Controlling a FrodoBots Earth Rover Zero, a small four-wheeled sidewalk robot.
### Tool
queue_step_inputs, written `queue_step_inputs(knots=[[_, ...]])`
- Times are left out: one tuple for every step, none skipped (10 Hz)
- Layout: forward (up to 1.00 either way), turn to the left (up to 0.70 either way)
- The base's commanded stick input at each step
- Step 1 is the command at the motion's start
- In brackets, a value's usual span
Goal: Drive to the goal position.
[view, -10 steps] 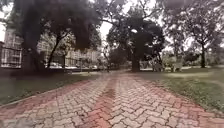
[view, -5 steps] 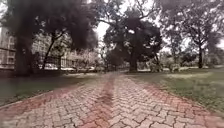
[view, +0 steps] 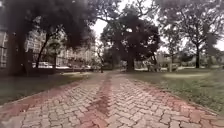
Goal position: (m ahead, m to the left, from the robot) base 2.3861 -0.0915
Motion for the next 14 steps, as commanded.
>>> queue_step_inputs(knots=[[0.70,0.00],[0.70,0.00],[0.70,0.00],[0.70,0.00],[0.70,0.00],[0.70,0.00],[0.70,0.00],[0.70,0.00],[0.70,0.00],[0.70,0.00],[0.70,0.00],[0.70,0.00],[0.70,0.00],[0.70,0.00]])
